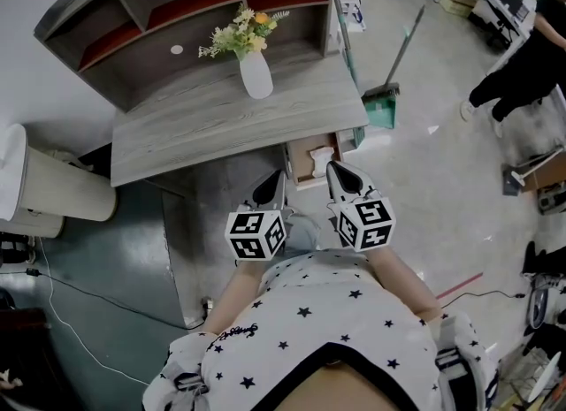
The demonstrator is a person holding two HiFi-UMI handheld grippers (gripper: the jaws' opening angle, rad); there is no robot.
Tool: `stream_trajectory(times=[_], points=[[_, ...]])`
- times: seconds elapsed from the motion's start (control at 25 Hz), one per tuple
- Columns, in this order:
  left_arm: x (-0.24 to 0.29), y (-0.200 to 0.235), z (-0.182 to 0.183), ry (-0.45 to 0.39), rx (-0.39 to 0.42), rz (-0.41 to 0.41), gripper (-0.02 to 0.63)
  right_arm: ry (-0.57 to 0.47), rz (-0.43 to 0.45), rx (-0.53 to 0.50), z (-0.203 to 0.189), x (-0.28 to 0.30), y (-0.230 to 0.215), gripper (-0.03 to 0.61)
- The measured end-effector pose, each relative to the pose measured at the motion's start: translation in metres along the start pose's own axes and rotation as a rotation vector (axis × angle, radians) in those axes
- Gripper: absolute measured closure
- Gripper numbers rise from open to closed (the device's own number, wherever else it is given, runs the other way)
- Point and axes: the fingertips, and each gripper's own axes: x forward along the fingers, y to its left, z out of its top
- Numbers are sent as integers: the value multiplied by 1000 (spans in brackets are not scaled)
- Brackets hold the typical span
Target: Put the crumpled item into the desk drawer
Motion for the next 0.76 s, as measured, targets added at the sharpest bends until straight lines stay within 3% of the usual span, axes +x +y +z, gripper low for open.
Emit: stream_trajectory(times=[0.76], points=[[8, -3, 1, 1, -8, -6, 601, -11, -28, 9, 2, 0, -11, 586]])
